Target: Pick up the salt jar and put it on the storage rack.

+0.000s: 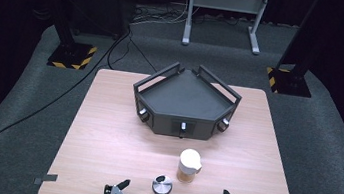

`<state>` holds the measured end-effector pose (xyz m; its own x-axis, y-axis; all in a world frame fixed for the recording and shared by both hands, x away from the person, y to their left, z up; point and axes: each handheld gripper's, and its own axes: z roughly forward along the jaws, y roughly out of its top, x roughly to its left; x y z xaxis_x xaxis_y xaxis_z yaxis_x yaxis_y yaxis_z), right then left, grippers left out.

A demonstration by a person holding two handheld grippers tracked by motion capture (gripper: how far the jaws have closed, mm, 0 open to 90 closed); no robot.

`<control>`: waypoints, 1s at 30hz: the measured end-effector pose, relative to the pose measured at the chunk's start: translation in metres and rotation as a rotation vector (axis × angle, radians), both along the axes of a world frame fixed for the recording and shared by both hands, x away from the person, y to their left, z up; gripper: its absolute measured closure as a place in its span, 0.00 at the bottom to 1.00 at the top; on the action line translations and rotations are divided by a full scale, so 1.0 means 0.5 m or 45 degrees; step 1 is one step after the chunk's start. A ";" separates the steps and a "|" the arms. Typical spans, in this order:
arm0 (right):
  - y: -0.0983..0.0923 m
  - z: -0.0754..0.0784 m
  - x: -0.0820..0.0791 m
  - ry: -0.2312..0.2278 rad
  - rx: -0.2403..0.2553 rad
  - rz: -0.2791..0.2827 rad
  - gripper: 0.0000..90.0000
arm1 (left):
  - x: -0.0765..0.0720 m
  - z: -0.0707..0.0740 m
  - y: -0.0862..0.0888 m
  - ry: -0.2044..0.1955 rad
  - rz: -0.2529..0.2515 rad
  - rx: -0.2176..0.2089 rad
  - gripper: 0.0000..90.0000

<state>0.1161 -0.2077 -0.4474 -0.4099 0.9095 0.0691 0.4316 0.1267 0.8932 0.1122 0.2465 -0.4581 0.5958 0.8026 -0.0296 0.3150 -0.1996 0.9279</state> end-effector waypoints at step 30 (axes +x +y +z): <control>0.007 -0.016 0.003 -0.021 0.019 -0.005 0.00 | 0.069 -0.030 -0.073 0.026 -0.102 0.035 0.00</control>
<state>0.1176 -0.2040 -0.4553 -0.4074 0.9101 0.0758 0.4174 0.1118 0.9018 0.1469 0.2102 -0.4733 0.6576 0.7531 -0.0209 0.3158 -0.2503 0.9152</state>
